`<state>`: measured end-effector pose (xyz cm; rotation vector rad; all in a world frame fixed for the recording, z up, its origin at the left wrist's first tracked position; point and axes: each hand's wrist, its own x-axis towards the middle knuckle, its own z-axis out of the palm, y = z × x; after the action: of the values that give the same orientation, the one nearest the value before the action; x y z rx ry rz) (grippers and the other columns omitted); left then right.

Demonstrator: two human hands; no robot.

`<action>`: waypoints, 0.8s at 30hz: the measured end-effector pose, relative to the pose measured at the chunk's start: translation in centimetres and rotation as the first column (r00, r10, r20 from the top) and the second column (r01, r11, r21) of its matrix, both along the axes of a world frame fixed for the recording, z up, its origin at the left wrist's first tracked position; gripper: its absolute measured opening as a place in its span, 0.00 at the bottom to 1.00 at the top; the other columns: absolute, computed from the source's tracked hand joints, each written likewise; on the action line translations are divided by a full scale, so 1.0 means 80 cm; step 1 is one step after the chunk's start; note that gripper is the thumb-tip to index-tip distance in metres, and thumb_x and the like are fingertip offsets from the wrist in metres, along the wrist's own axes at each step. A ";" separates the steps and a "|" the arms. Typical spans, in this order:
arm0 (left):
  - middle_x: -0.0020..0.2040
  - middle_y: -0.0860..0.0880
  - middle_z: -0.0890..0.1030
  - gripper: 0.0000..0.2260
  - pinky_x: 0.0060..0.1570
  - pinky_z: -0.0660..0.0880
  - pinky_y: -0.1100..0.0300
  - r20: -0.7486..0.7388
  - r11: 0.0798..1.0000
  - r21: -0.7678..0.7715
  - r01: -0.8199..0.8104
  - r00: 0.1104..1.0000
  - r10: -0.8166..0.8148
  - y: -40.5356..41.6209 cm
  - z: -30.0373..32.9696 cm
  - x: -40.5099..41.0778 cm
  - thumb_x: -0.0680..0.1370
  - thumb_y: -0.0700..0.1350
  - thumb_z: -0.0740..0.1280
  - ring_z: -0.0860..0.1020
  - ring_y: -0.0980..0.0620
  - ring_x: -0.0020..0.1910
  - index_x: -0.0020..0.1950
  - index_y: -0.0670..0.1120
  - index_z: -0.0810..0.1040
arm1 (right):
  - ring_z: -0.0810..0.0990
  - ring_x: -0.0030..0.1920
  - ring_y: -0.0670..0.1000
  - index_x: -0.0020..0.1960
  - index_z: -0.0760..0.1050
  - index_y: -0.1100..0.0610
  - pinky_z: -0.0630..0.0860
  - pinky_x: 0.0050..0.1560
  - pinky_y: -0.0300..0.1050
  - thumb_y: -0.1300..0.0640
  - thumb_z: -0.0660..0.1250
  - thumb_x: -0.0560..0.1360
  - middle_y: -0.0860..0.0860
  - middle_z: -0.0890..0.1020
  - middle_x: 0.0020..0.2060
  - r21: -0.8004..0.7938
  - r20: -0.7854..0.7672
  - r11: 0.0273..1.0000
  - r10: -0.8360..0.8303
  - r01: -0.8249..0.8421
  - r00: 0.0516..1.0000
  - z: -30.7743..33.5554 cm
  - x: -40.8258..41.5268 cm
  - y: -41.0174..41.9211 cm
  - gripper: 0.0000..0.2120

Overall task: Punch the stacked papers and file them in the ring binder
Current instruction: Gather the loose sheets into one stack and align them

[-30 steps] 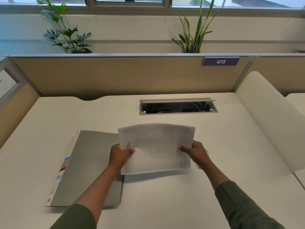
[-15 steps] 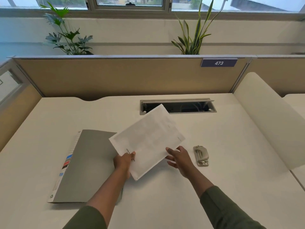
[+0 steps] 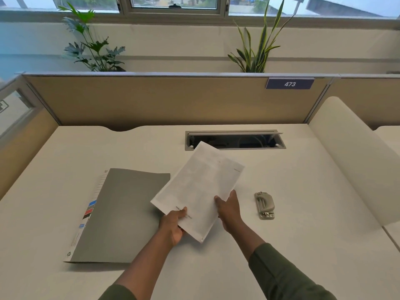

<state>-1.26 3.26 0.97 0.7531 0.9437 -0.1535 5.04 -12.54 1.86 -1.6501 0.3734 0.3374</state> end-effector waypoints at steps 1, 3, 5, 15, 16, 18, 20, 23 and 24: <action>0.53 0.41 0.82 0.15 0.51 0.78 0.44 0.017 1.000 -0.010 0.001 1.000 0.000 0.005 0.001 -0.002 0.73 0.34 0.70 0.80 0.41 0.51 0.58 0.42 0.77 | 0.78 0.57 0.57 0.61 0.67 0.52 0.77 0.60 0.62 0.59 0.66 0.75 0.53 0.77 0.59 -0.014 0.011 1.000 0.006 -0.006 1.000 -0.002 0.004 -0.006 0.16; 0.50 0.42 0.82 0.11 0.49 0.78 0.47 0.047 1.000 -0.021 -0.024 0.999 0.025 0.021 0.004 -0.005 0.73 0.36 0.70 0.80 0.44 0.48 0.54 0.43 0.78 | 0.79 0.56 0.57 0.61 0.67 0.53 0.78 0.58 0.59 0.61 0.66 0.74 0.53 0.78 0.59 -0.024 0.026 0.999 0.031 -0.031 0.999 -0.001 0.013 -0.020 0.17; 0.49 0.42 0.83 0.08 0.48 0.79 0.49 0.084 1.000 -0.012 -0.009 0.996 0.010 0.040 0.008 -0.006 0.74 0.39 0.69 0.81 0.44 0.47 0.53 0.41 0.79 | 0.81 0.53 0.55 0.60 0.69 0.53 0.81 0.50 0.54 0.64 0.65 0.73 0.54 0.80 0.57 -0.011 0.029 0.996 0.085 -0.085 0.996 0.003 0.020 -0.038 0.17; 0.51 0.42 0.85 0.14 0.53 0.79 0.45 0.078 0.802 0.468 0.372 0.886 -0.457 0.053 0.033 0.022 0.74 0.40 0.72 0.83 0.40 0.50 0.59 0.40 0.79 | 0.82 0.56 0.59 0.64 0.69 0.53 0.81 0.53 0.60 0.63 0.65 0.73 0.54 0.82 0.56 0.084 -0.091 0.932 0.360 -0.353 0.928 0.013 0.040 -0.053 0.21; 0.50 0.42 0.85 0.14 0.53 0.79 0.45 0.073 0.787 0.494 0.370 0.884 -0.461 0.051 0.034 0.023 0.74 0.39 0.72 0.84 0.40 0.50 0.58 0.40 0.79 | 0.81 0.56 0.58 0.64 0.69 0.54 0.80 0.54 0.60 0.64 0.65 0.73 0.54 0.81 0.57 0.077 -0.088 0.931 0.363 -0.357 0.928 0.013 0.042 -0.053 0.20; 0.50 0.42 0.85 0.12 0.52 0.80 0.46 0.046 0.747 0.552 0.369 0.882 -0.470 0.051 0.032 0.024 0.74 0.37 0.72 0.84 0.42 0.49 0.57 0.42 0.80 | 0.81 0.56 0.57 0.65 0.70 0.54 0.80 0.56 0.58 0.63 0.65 0.72 0.54 0.81 0.57 0.037 -0.070 0.927 0.375 -0.374 0.924 0.013 0.046 -0.053 0.21; 0.49 0.44 0.85 0.11 0.50 0.81 0.49 0.014 0.697 0.613 0.371 0.877 -0.480 0.048 0.030 0.025 0.74 0.36 0.71 0.84 0.44 0.47 0.55 0.43 0.81 | 0.81 0.56 0.55 0.64 0.70 0.54 0.79 0.57 0.57 0.61 0.66 0.70 0.53 0.81 0.57 -0.021 -0.057 0.916 0.399 -0.401 0.915 0.013 0.049 -0.056 0.22; 0.49 0.43 0.85 0.11 0.48 0.81 0.50 -0.004 0.671 0.647 0.363 0.881 -0.472 0.046 0.026 0.027 0.73 0.35 0.70 0.84 0.44 0.46 0.54 0.43 0.81 | 0.80 0.57 0.54 0.63 0.70 0.52 0.78 0.60 0.57 0.59 0.66 0.69 0.51 0.80 0.59 -0.071 -0.039 0.902 0.424 -0.426 0.905 0.012 0.049 -0.057 0.22; 0.49 0.43 0.85 0.11 0.48 0.81 0.50 0.004 0.682 0.637 0.358 0.884 -0.468 0.045 0.025 0.028 0.73 0.34 0.70 0.84 0.43 0.46 0.54 0.43 0.81 | 0.80 0.57 0.54 0.63 0.70 0.52 0.78 0.60 0.57 0.59 0.66 0.69 0.51 0.80 0.59 -0.077 -0.036 0.901 0.426 -0.427 0.904 0.011 0.049 -0.057 0.22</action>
<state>0.98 6.87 2.98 1.5843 0.6350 -0.1732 8.96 -17.13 2.76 -1.8072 0.0317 0.6734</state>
